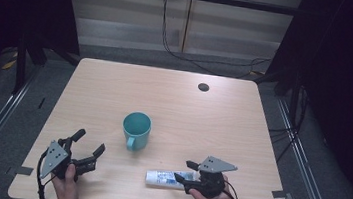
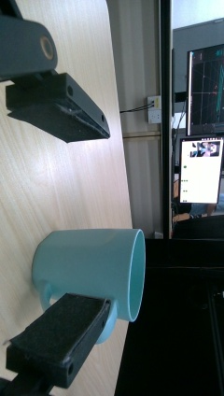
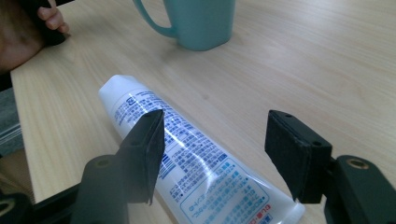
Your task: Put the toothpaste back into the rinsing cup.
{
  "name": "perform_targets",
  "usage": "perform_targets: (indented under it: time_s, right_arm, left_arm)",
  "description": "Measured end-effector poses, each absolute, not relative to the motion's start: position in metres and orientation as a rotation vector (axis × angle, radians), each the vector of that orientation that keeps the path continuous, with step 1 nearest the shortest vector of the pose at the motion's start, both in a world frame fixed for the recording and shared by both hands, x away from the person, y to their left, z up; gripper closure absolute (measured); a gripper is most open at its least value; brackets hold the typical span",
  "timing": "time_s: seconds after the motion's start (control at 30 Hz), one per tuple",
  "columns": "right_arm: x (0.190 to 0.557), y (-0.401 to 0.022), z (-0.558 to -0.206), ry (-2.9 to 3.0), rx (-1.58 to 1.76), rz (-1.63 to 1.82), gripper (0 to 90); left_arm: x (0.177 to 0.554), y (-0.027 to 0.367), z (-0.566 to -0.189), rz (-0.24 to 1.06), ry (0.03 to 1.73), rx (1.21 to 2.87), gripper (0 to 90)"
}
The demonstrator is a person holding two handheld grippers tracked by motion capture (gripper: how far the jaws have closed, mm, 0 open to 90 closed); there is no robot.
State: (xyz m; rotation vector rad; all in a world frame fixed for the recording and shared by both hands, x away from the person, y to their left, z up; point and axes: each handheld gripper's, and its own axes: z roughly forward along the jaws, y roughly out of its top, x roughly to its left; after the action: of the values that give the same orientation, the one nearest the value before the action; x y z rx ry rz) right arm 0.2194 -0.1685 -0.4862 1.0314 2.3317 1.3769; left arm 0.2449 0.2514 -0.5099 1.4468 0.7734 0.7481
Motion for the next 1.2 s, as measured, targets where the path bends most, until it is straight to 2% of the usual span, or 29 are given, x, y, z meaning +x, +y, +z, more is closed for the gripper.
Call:
perform_targets:
  time_s: [0.2,0.67,0.87,1.2]
  right_arm:
    - [0.220,-0.164,-0.491,2.402,1.007,1.372,31.8]
    - [0.224,-0.159,-0.497,2.452,0.988,1.304,29.3]
    - [0.225,-0.152,-0.501,2.503,0.958,1.261,23.5]
    - [0.228,-0.150,-0.503,2.534,0.931,1.251,26.5]
  left_arm:
    - [0.245,0.251,-0.510,0.747,0.776,1.445,15.5]
    - [0.245,0.251,-0.510,0.739,0.777,1.442,15.5]
    - [0.246,0.251,-0.510,0.738,0.775,1.442,15.5]
    - [0.246,0.251,-0.510,0.738,0.775,1.442,15.5]
